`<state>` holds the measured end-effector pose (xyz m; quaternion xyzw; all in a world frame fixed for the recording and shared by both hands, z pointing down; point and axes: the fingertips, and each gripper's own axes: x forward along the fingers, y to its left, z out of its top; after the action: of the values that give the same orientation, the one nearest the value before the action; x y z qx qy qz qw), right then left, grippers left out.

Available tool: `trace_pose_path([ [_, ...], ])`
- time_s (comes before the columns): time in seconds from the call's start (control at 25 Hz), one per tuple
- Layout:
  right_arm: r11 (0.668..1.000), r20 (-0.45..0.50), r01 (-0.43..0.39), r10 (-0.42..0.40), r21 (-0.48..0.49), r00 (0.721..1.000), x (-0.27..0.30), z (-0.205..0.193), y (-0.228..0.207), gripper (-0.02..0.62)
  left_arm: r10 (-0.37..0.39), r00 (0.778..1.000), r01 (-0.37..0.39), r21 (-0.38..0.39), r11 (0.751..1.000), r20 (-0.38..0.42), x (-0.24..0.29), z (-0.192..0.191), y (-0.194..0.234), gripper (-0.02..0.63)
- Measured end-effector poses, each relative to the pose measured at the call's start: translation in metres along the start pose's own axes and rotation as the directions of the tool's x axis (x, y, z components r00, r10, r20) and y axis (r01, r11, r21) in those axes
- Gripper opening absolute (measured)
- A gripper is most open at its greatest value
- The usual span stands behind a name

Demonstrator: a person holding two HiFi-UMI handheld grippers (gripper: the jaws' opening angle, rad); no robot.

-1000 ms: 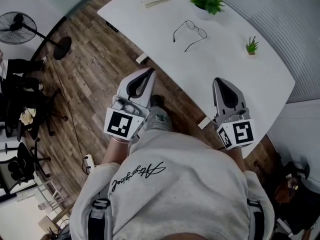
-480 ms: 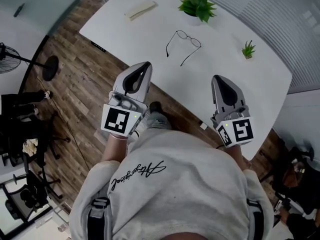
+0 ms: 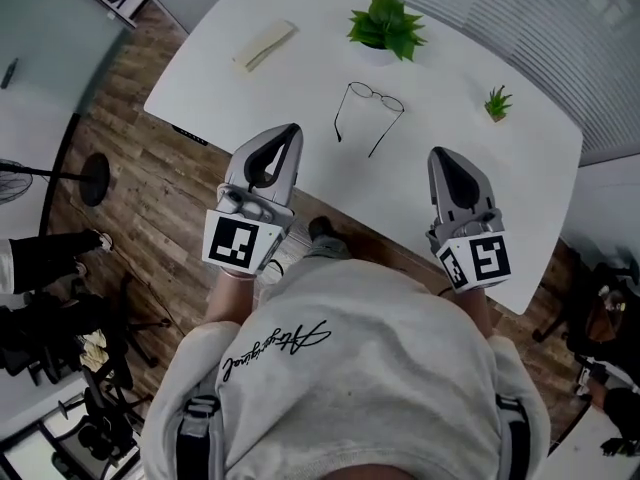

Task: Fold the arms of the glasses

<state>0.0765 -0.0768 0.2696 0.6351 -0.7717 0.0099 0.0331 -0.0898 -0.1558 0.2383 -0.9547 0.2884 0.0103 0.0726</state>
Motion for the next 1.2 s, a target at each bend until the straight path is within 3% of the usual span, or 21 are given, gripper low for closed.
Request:
trace_pose_path([
  [0.36, 0.993, -0.001, 0.117, -0.117, -0.001, 0.993, 0.032, 0.001, -0.006, 0.003, -0.107, 0.994, 0.107, -0.008, 0.994, 0.004, 0.030, -0.014, 0.036, 0.000],
  [0.8, 0.972, -0.021, 0.235, -0.235, -0.004, 0.972, 0.048, -0.008, -0.011, 0.003, -0.243, 0.970, 0.244, 0.011, 0.970, -0.020, 0.060, -0.035, 0.052, 0.000],
  [1.2, 0.977, -0.072, 0.208, -0.211, -0.053, 0.975, 0.053, -0.040, -0.014, 0.003, -0.245, 0.966, 0.245, -0.006, 0.969, -0.078, 0.075, -0.078, 0.050, 0.000],
])
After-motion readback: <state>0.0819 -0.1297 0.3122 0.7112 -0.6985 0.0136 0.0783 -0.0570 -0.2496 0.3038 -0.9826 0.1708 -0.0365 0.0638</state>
